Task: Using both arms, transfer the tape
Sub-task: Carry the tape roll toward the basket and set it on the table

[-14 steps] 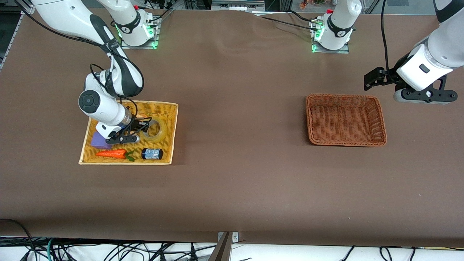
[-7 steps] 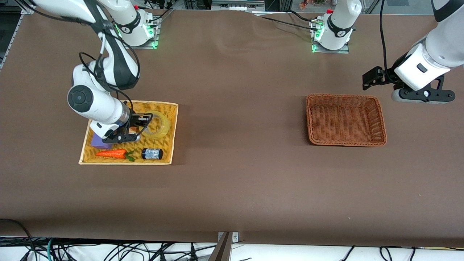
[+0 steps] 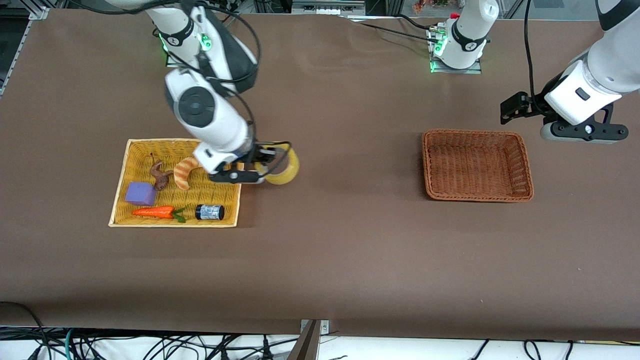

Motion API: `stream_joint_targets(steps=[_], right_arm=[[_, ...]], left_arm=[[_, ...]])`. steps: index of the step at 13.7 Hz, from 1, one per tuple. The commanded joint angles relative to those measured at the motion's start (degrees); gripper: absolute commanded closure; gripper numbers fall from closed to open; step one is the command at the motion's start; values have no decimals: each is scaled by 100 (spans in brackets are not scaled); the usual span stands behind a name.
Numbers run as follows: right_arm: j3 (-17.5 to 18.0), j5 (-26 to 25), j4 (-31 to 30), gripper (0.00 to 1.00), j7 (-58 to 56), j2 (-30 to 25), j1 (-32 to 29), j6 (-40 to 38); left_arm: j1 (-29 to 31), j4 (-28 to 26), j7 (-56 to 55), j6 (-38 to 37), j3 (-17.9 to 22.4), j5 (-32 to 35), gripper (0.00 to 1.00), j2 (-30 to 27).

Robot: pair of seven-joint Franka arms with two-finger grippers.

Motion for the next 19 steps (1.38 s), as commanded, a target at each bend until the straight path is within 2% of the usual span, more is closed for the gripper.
stream_joint_targets(steps=[1,4,7,19], right_arm=[[-18,-258,938,100,858,779,494,-39],[-35,-478,1335,100,1588,1403,1049,276],[-44,-496,1336,100,1994,1808,1287,840],[-44,-1067,1336,100,1986,2424,1507,1235]], left_arm=[[16,134,56,-121,-6,25,0,29],[25,134,56,-121,-15,25,0,29],[-36,143,56,-103,-24,34,0,29],[16,143,65,-86,-33,25,0,38]])
